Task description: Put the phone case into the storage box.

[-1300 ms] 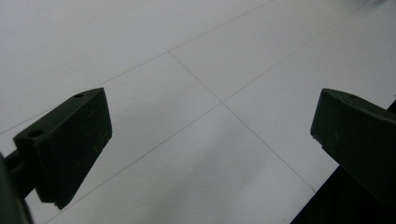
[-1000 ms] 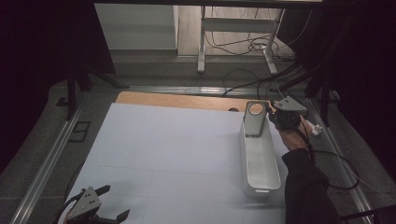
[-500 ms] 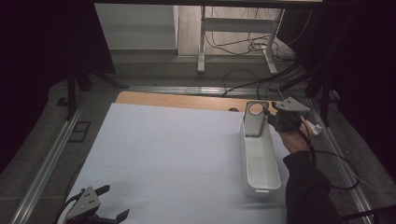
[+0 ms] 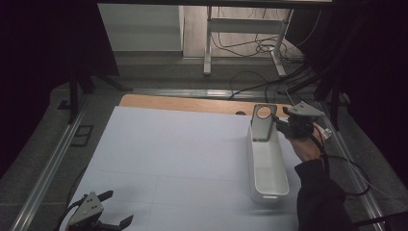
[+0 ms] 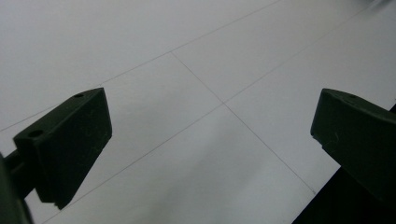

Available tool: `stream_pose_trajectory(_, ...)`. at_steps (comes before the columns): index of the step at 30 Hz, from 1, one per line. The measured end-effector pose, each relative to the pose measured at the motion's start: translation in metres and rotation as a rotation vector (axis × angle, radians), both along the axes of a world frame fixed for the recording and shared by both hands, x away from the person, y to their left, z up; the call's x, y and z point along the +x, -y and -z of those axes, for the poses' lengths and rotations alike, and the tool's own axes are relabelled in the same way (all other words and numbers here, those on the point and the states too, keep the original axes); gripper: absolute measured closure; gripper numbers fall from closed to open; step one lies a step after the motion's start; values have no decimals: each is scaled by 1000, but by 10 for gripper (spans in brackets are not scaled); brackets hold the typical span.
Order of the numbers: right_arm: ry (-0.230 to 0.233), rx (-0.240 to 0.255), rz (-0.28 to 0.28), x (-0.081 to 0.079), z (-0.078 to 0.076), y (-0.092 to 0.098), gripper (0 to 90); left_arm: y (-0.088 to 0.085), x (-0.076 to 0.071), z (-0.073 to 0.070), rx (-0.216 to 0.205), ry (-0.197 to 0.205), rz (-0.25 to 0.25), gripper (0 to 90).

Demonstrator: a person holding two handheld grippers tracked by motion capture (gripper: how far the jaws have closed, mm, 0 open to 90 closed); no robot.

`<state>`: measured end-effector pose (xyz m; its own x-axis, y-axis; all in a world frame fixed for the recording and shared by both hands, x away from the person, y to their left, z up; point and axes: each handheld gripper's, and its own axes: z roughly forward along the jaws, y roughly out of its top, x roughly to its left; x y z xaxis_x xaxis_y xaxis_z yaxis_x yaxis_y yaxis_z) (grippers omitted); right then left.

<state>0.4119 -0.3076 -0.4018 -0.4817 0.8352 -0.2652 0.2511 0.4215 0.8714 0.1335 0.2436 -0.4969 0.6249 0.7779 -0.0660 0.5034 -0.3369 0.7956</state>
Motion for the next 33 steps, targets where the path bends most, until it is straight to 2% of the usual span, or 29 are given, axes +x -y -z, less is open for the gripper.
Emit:
stream_pose_trajectory(20,-61,33,-22,-29,-9,-2,403,-1,-1,0,-11,0,1,0)
stream_pose_trajectory(33,-113,73,-69,-49,-9,-9,352,-3,-1,0,-30,5,-10,0)
